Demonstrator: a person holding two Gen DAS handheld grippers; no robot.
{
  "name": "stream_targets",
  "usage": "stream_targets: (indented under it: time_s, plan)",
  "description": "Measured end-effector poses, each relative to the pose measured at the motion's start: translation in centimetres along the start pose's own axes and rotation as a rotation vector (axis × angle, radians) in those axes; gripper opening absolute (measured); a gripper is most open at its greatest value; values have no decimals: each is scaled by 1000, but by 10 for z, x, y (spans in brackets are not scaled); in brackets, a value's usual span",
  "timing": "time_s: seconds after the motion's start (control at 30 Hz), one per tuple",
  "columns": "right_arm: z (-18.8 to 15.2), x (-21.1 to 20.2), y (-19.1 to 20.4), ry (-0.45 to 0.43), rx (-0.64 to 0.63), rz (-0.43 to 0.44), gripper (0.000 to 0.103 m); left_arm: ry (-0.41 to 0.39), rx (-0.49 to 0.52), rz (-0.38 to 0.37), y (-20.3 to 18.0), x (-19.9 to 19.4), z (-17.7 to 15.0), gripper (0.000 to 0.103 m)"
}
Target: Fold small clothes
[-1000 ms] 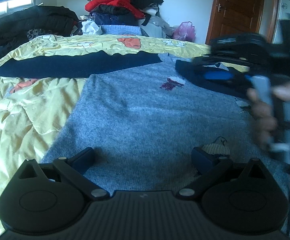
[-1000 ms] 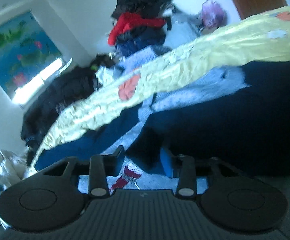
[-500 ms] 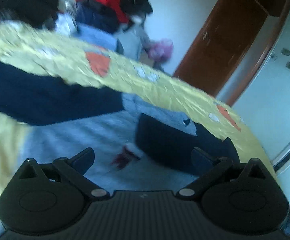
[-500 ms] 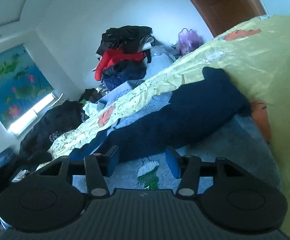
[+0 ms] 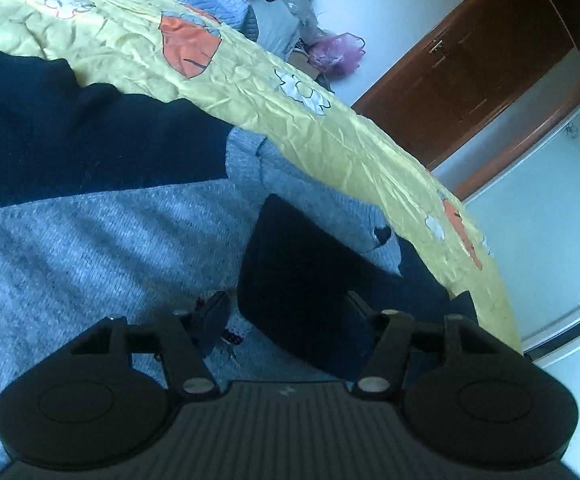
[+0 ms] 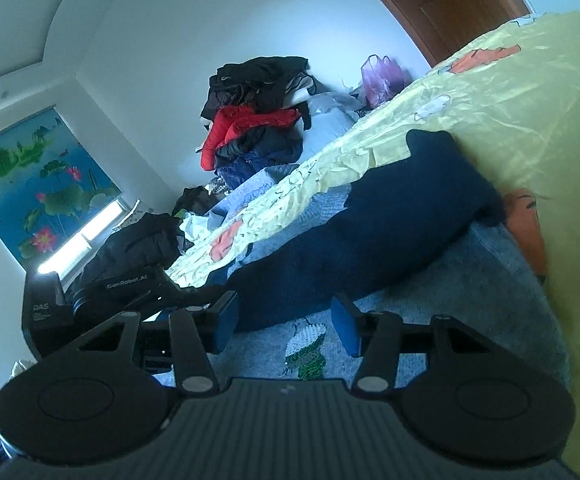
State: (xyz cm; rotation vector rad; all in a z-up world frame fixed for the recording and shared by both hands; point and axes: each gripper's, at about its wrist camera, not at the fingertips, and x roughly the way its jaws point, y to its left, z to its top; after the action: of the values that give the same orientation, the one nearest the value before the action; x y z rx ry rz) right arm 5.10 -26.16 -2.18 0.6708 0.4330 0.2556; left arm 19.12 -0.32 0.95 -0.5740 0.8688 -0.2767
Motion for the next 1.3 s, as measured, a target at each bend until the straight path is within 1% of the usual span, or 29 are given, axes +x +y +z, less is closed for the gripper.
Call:
stream_targets:
  time_s: [0.1, 0.17, 0.23, 0.27, 0.3, 0.37, 0.4, 0.5, 0.63, 0.7, 0.8, 0.9, 1.0, 1.13, 1.23, 1.3]
  plan:
    - [0, -1, -1, -5, 6, -1, 57, -8, -26, -14, 1, -3, 1, 61]
    - [-1, -2, -2, -7, 13, 1, 57, -8, -7, 4, -1, 1, 0, 57]
    - [-1, -2, -2, -8, 17, 0, 57, -11, 15, 34, -3, 5, 0, 28]
    - [-1, -2, -2, -10, 18, -1, 57, -5, 19, 51, -2, 7, 1, 21]
    - [-2, -2, -2, -11, 18, -2, 57, -1, 20, 56, -2, 9, 1, 8]
    - [-2, -2, -2, -12, 19, -4, 57, -2, 15, 57, -1, 11, 2, 8]
    - [-2, -2, -2, -14, 20, -5, 57, -12, 33, 65, -3, 10, 3, 7]
    - [-2, -2, -3, -19, 23, -7, 57, -69, 138, 97, -17, 2, 3, 6]
    - [-2, -3, -4, -22, 20, -11, 57, -174, 257, 122, -30, -22, 8, 6]
    - [-2, -2, -4, -21, 20, -13, 57, -233, 282, 138, -27, -37, 12, 6]
    - [-2, -2, -5, -22, 20, -15, 57, -276, 277, 168, -11, -54, 18, 6]
    - [-1, -2, -5, -21, 22, -16, 57, -253, 244, 205, 12, -58, 19, 6]
    - [-1, -2, -5, -20, 24, -18, 57, -191, 221, 241, 26, -48, 15, 6]
    - [-1, -1, -9, -20, 42, -27, 57, -134, 247, 288, 33, -35, 4, 7]
    - [0, -1, -13, -17, 71, -30, 57, -131, 263, 313, 31, -37, 2, 12]
    - [1, -1, -15, -6, 87, -38, 57, -166, 242, 358, 28, -52, 0, 15]
